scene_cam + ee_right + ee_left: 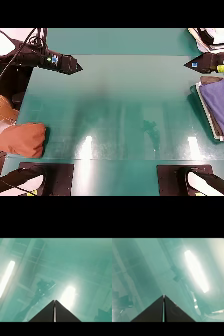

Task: Fold the shirts.

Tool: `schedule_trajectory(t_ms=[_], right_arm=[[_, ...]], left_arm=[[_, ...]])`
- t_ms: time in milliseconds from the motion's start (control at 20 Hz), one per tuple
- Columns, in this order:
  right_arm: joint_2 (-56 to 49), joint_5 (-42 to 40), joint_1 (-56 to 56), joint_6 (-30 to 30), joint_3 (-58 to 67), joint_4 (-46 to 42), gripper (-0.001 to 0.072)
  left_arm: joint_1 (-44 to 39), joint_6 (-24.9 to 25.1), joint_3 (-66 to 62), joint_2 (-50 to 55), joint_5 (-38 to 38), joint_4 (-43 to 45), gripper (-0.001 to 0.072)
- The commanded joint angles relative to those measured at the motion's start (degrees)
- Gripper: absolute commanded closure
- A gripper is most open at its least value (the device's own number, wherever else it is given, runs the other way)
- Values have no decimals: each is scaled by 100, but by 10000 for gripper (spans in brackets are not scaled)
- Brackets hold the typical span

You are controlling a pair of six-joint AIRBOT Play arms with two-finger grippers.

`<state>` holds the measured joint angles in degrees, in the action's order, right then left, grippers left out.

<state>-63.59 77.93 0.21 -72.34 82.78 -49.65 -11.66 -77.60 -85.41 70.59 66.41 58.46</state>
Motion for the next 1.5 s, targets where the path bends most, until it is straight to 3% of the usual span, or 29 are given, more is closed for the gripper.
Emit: schedule_trajectory(t_ms=[0, 550, 700, 800, 950, 1250, 1300, 1350, 1400, 1450], right_arm=[[4, 2, 15, 0, 7, 7, 693], [4, 4, 15, -2, 7, 7, 693], [4, 4, 15, -2, 7, 7, 693], [2, 4, 15, -2, 7, 11, 693], [4, 48, 15, -2, 7, 13, 693], [2, 48, 15, 0, 7, 11, 693], [2, 48, 15, -2, 7, 11, 693], [2, 48, 15, 0, 7, 11, 694], [2, 44, 15, -2, 7, 11, 694], [2, 28, 15, 0, 7, 11, 693]], left_arm=[[0, 2, 0, 0, 0, 2, 681], [0, 2, -2, 0, -2, 0, 681], [0, -9, -4, -2, -466, -94, 681], [129, -7, -96, -13, 35, 2, 681], [549, -9, -79, -352, 1497, 938, 681], [1827, -225, 1873, -2363, 1963, 3056, 679], [2037, -282, 2181, -2544, 2109, 3322, 616], [2223, -337, 2494, -2667, 2203, 3530, 283], [2352, -501, 2761, -2721, 2194, 3663, 101], [2465, -603, 3029, -2732, 2151, 3720, 100]])
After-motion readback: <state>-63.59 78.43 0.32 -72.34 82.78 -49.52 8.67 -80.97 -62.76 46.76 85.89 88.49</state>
